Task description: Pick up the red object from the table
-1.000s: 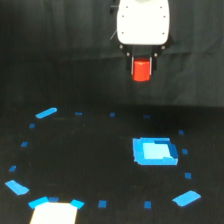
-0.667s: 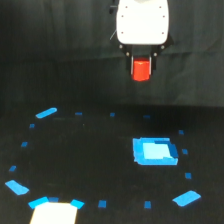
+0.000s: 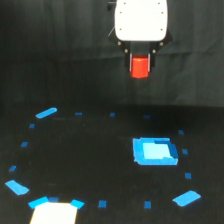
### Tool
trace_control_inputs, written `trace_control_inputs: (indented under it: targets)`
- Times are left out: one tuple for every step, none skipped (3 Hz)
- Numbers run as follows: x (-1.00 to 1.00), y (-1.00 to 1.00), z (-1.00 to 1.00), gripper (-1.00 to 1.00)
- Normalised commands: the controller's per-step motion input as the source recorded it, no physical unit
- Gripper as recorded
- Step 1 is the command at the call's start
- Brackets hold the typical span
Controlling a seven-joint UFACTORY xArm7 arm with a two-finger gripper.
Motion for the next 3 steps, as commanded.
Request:
trace_control_inputs:
  targets:
    - [0.28, -0.08, -0.26, -1.0]
    - [-0.19, 0.19, 0.28, -1.0]
    - [-0.18, -0.13, -0.12, -1.0]
